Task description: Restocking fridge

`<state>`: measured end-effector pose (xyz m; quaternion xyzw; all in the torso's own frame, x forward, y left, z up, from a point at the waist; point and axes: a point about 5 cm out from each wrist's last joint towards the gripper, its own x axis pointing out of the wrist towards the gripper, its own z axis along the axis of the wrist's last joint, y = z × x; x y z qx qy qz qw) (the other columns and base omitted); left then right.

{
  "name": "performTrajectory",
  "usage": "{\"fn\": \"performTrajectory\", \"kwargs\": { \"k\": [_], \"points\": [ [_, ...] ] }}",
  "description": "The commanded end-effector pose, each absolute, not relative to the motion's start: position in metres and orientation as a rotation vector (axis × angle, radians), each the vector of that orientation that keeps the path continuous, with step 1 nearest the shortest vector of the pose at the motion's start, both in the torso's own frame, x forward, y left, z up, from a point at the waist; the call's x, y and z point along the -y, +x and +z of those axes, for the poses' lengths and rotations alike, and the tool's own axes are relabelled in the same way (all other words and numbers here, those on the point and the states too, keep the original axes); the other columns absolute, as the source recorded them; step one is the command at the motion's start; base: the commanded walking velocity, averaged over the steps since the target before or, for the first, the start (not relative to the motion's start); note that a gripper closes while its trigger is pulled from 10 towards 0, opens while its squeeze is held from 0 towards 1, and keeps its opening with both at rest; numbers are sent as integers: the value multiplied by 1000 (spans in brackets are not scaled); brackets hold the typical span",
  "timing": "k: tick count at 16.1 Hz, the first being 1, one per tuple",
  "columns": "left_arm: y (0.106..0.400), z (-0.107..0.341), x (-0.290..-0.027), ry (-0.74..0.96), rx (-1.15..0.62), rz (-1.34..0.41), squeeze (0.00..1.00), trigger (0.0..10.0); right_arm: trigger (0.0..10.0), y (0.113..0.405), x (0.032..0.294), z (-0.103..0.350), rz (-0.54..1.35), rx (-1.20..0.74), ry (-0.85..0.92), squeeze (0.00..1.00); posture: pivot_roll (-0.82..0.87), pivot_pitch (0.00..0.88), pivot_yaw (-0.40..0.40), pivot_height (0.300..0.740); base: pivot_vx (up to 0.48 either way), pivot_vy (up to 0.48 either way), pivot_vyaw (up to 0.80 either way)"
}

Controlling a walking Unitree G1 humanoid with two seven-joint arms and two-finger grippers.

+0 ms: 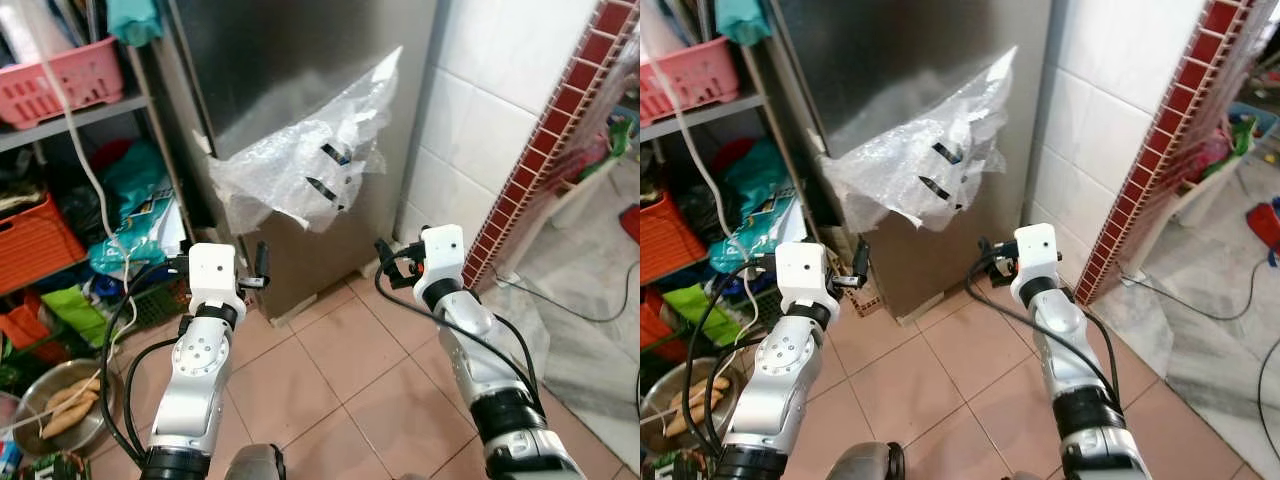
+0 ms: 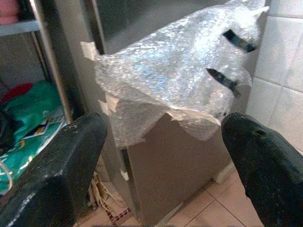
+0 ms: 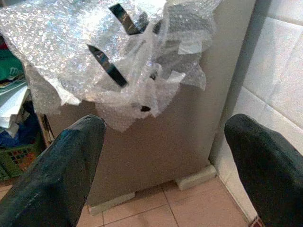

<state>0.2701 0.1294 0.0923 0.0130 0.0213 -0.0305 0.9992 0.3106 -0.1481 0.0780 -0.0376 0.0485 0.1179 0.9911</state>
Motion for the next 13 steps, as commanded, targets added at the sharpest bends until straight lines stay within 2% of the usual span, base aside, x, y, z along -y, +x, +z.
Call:
{"fn": "performTrajectory", "kwargs": {
  "k": [1, 3, 6, 9, 13],
  "points": [
    [268, 92, -130, 45, -38, -72, 0, 10000, 10000, 308, 143, 77, 248, -113, -44, 0, 72, 0, 60, 740, 0, 0, 0],
    [266, 89, -127, 21, -61, -77, 0, 10000, 10000, 300, 146, 77, 194, -86, -113, 0, 63, 0, 51, 740, 0, 0, 0],
    [265, 91, -127, -6, -50, -103, 0, 10000, 10000, 293, 153, 83, 169, -37, -76, 0, 44, 0, 55, 740, 0, 0, 0],
    [265, 91, -124, -27, -42, -156, 0, 10000, 10000, 294, 158, 85, 147, -44, -109, 0, 31, 0, 54, 740, 406, 0, -800],
    [262, 86, -127, -56, -62, -135, 0, 10000, 10000, 296, 162, 88, 140, -40, -112, 0, 18, 0, 36, 740, 457, 0, -800]
  ]
}}
